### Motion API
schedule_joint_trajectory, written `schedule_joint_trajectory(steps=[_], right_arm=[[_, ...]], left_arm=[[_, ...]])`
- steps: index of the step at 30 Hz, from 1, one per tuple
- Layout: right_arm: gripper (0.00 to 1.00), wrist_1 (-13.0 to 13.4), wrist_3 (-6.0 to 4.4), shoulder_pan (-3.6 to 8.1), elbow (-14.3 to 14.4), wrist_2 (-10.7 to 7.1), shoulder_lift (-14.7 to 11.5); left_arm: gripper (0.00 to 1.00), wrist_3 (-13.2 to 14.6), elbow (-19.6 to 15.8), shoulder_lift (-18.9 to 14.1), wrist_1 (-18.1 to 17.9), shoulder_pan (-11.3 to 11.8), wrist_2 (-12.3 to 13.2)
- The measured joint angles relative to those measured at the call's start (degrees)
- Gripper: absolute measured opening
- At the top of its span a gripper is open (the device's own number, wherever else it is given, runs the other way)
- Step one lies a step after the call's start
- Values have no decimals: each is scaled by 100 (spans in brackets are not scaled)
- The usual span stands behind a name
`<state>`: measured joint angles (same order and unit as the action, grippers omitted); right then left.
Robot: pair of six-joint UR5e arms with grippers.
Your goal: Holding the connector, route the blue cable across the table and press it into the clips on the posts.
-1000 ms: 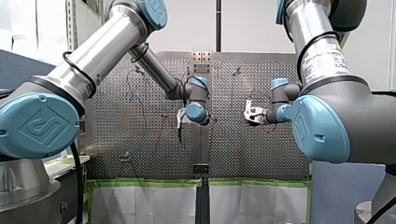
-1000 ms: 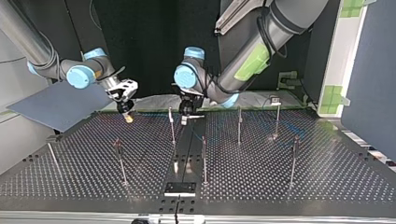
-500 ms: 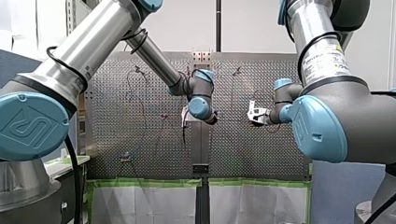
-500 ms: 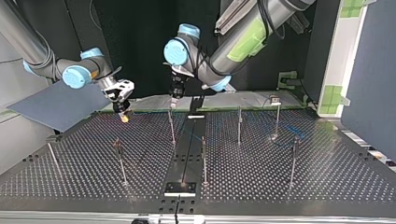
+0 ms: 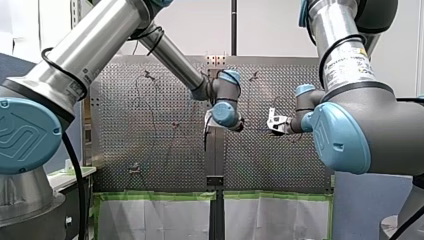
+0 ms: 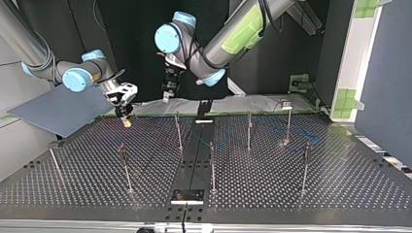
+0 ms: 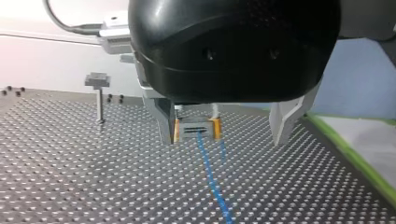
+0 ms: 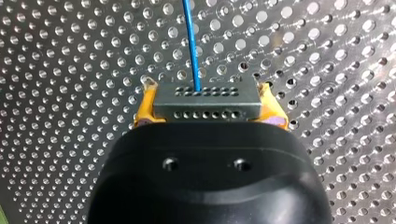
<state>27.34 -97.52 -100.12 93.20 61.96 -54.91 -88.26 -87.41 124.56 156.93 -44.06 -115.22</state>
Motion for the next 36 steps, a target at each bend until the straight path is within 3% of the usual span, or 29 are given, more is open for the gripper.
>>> schedule_joint_trajectory(steps=[6,13,23,36], right_arm=[[0,0,-4,4,2,-26,0],[0,0,-7,5,2,-56,2],[0,9,-7,6,3,-69,9],[0,9,-5,5,2,-69,7]], left_arm=[[100,2,299,123,149,22,-306],[100,-27,694,490,468,18,-622],[100,-113,1269,1045,532,135,-669],[100,-263,1944,1126,547,94,-667]])
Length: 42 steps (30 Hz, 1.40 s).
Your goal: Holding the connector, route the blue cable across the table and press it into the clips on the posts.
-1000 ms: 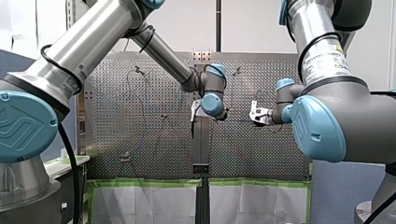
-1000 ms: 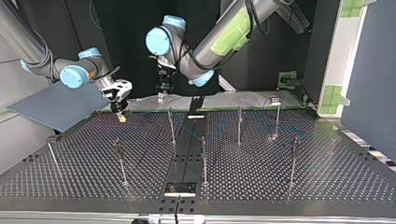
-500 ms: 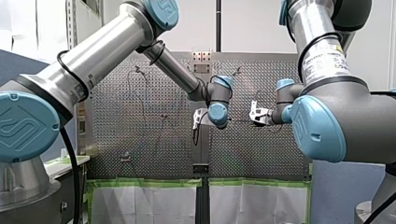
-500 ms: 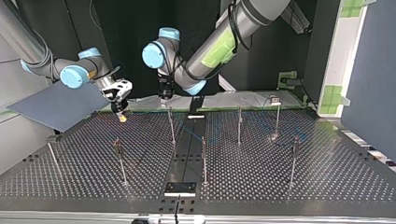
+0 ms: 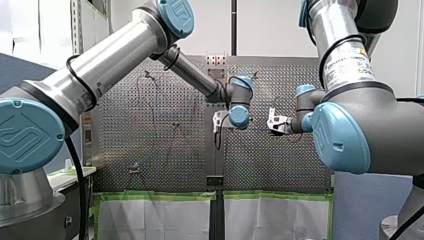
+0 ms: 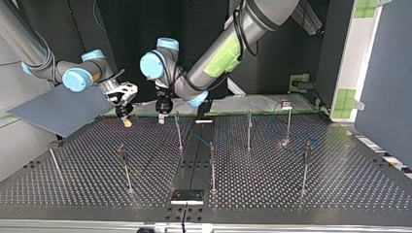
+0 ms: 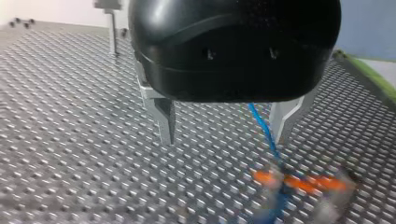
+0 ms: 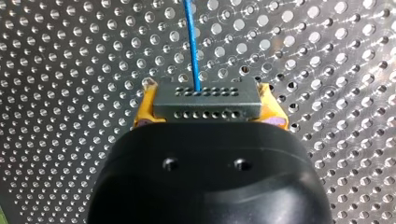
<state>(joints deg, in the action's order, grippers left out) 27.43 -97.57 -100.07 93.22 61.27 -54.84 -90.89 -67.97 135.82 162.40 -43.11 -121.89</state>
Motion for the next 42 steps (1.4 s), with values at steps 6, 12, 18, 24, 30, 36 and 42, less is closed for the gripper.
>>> schedule_joint_trajectory(steps=[6,12,18,24,30,36,42], right_arm=[[0,0,0,0,0,0,0],[0,0,0,0,0,0,0],[0,0,0,0,1,0,-3],[0,0,0,-5,1,0,1],[0,0,0,-20,0,0,2],[0,0,0,-24,0,0,2],[0,0,2,-26,3,0,2]], left_arm=[[100,-93,153,6,102,-118,-12],[100,-115,142,8,253,-166,-135],[100,-113,88,5,302,-188,-298],[100,-129,-4,7,381,-275,-398],[100,-153,-11,63,408,-305,-401],[100,-216,137,309,392,-257,-340],[100,-335,317,390,359,-192,-346]])
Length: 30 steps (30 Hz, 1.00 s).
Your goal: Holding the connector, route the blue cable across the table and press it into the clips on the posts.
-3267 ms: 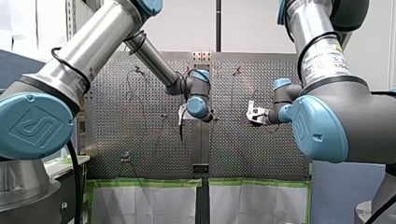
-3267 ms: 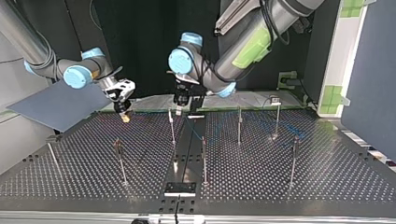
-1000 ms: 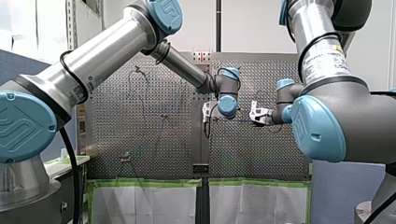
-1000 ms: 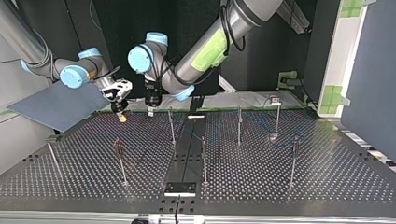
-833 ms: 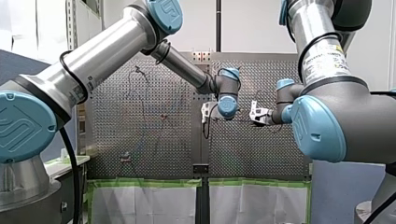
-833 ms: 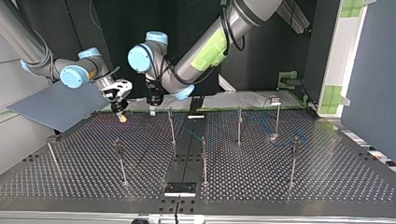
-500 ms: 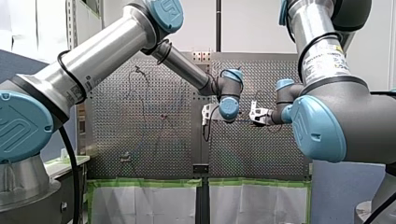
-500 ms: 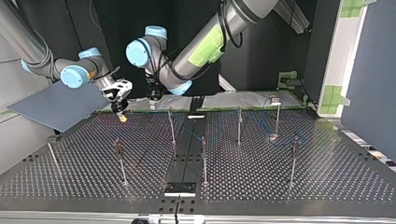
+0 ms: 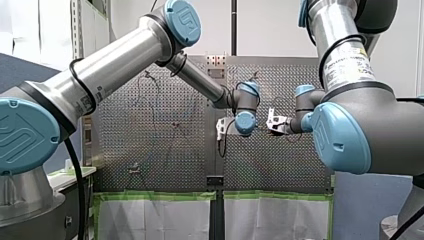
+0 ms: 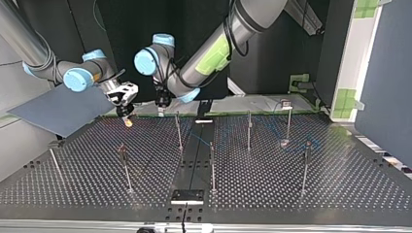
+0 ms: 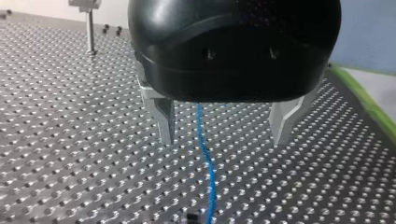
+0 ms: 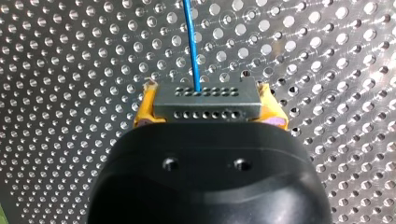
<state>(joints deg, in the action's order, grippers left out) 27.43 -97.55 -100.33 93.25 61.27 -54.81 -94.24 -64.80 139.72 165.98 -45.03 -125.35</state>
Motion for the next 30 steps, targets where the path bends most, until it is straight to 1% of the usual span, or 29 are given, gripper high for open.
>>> schedule_joint_trajectory(steps=[12,20,25,30], right_arm=[[0,0,6,-9,1,0,0],[0,-5,7,-16,1,-4,0],[0,-4,7,-18,0,-14,0],[0,-1,7,-23,0,-15,0]], left_arm=[[100,-9,84,48,-38,33,-3],[100,-14,436,384,-61,143,26],[100,-16,681,432,-129,166,21],[100,-19,759,435,-142,178,16]])
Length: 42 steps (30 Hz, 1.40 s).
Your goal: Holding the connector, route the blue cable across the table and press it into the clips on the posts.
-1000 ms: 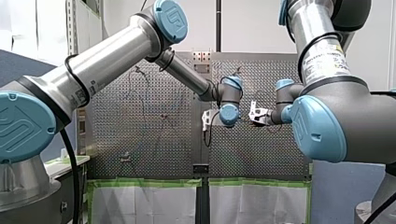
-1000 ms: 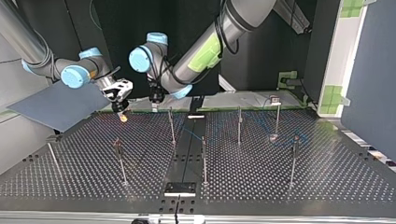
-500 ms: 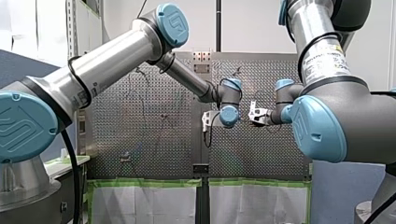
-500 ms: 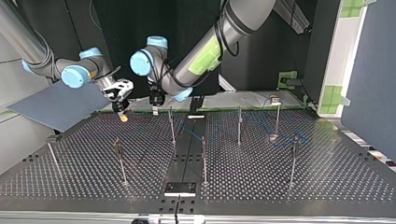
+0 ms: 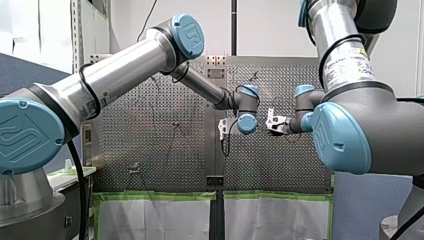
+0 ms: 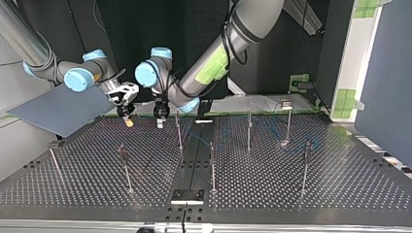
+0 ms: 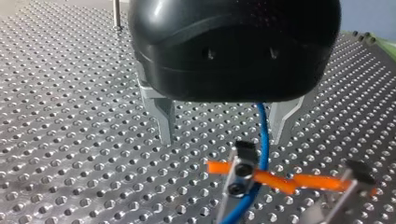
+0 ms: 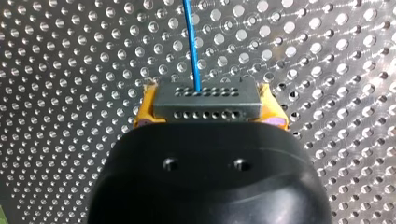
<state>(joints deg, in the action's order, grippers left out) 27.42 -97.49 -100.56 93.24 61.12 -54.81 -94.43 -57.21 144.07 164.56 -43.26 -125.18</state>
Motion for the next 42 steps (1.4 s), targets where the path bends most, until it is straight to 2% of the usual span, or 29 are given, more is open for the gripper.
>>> schedule_joint_trajectory(steps=[4,5,6,7,8,9,10,11,12,13,26,29,36,42], right_arm=[[0,1,0,-2,-1,-2,0],[0,1,1,-2,0,-2,0],[0,-1,3,-1,0,-2,0],[0,-1,4,-2,0,-2,0],[0,-2,5,-2,-1,-2,0],[0,-4,6,-2,-1,-2,0],[0,-3,7,-2,-1,-2,0],[0,-3,6,-2,-1,-2,0],[0,-3,6,0,-1,-3,0],[0,-2,4,0,-1,-3,0],[0,-5,-8,36,-26,-23,-38],[0,-13,-44,49,-46,-70,-126],[0,11,-244,64,-100,-185,-404],[0,-29,-262,105,-126,-220,-559]], left_arm=[[100,2,8,0,0,-15,-8],[84,4,8,1,2,-18,-10],[84,8,8,1,3,-21,-14],[70,23,8,2,5,-25,-26],[48,44,6,2,6,-29,-46],[48,70,5,2,6,-32,-75],[26,103,5,2,7,-35,-116],[13,122,4,2,7,-39,-143],[13,135,4,2,8,-41,-163],[1,146,3,2,10,-44,-182],[1,172,2,-4,9,-46,-218],[1,160,7,-25,1,-63,-220],[1,1,10,-235,8,-158,-224],[1,-71,8,-489,25,-264,-374]])
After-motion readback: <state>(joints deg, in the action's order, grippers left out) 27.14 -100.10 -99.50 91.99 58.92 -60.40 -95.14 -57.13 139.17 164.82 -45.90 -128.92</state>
